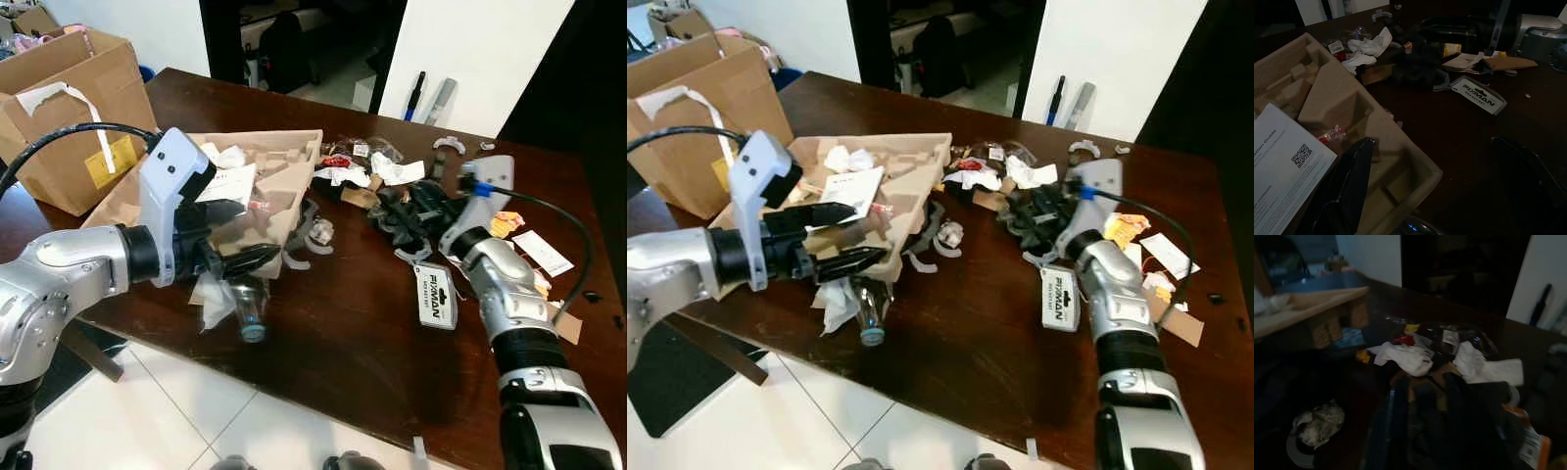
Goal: Picking trash to rubbish bin
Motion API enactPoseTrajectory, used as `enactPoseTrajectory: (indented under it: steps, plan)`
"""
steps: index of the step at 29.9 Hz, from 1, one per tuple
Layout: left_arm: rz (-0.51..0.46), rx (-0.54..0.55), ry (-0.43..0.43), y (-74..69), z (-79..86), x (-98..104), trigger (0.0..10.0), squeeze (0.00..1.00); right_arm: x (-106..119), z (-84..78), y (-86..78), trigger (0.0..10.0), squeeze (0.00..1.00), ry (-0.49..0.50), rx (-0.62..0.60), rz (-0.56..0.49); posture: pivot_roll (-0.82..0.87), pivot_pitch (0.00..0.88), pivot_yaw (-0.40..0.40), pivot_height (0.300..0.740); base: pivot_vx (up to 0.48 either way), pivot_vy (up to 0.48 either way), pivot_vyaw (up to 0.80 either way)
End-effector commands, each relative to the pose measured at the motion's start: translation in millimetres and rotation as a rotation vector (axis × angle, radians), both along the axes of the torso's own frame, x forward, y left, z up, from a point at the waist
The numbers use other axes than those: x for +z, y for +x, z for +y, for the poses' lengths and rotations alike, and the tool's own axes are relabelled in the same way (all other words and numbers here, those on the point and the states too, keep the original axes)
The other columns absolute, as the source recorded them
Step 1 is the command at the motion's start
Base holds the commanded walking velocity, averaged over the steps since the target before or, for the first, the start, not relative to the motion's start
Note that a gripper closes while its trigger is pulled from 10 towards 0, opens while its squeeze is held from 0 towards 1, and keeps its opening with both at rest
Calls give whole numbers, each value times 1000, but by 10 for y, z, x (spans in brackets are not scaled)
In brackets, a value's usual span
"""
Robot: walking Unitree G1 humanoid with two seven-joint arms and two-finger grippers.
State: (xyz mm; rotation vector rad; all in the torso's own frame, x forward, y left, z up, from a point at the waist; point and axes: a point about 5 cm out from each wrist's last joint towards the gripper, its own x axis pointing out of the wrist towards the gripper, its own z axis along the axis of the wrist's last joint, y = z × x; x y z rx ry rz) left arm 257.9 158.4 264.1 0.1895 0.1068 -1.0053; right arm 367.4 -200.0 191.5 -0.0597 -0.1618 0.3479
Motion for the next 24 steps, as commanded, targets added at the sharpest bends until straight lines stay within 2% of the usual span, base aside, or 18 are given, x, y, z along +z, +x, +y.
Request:
enactPoseTrajectory:
  steps: [1, 3, 5, 6, 7, 9, 10, 18, 19, 20, 21, 24]
  plan:
    - [5, -18, -10, -4, -50, -28, 10000, 0, 26, 55, 27, 10000, 1000, -54, 0, -7, 102, 117, -1, 740, 0, 0, 0]
    - [4, -19, -11, -5, -53, -29, 10000, 0, 49, 94, 53, 10000, 1000, -69, -1, -11, 102, 117, -1, 740, 0, 0, 0]
    - [2, -19, -13, -4, -61, -29, 10000, 0, 144, 229, 144, 10000, 1000, -101, -7, -29, 99, 121, -2, 740, 0, 0, 0]
    - [2, -19, -13, -4, -61, -29, 10000, 0, 144, 229, 144, 10000, 1000, -101, -7, -29, 99, 121, -2, 740, 0, 0, 0]
    - [2, -23, -20, -5, -72, -28, 10000, 0, 185, 318, 207, 10000, 1000, -137, -18, -34, 95, 123, -5, 740, 0, 0, 0]
    - [0, -24, -23, -3, -78, -26, 10000, 0, 199, 368, 247, 10000, 1000, -159, -31, -31, 96, 128, -6, 740, 0, 0, 0]
    - [-4, -24, -26, 3, -85, -22, 10000, 0, 215, 431, 302, 10000, 1000, -203, -58, -23, 97, 132, -9, 740, 0, 0, 0]
    - [-22, 0, -32, 23, -67, 26, 10000, 0, 209, 524, 429, 10000, 1000, -303, -159, 60, 112, 174, -27, 740, 0, 0, 0]
    - [-22, 2, -34, 15, -71, 30, 10000, 0, 201, 506, 450, 10000, 157, -306, -191, 89, 114, 186, -28, 740, 0, 0, 0]
    - [-22, 2, -34, 15, -71, 30, 10000, 0, 201, 506, 450, 10000, 157, -306, -191, 89, 114, 186, -28, 740, 0, 0, 0]
    - [-21, 1, -35, 5, -78, 26, 10000, 0, 210, 466, 460, 10000, 0, -297, -224, 99, 115, 190, -31, 740, 0, 0, 0]
    - [-19, -1, -38, -10, -87, 20, 10000, 0, 229, 376, 480, 10000, 0, -260, -292, 116, 114, 195, -32, 740, 0, 0, 0]
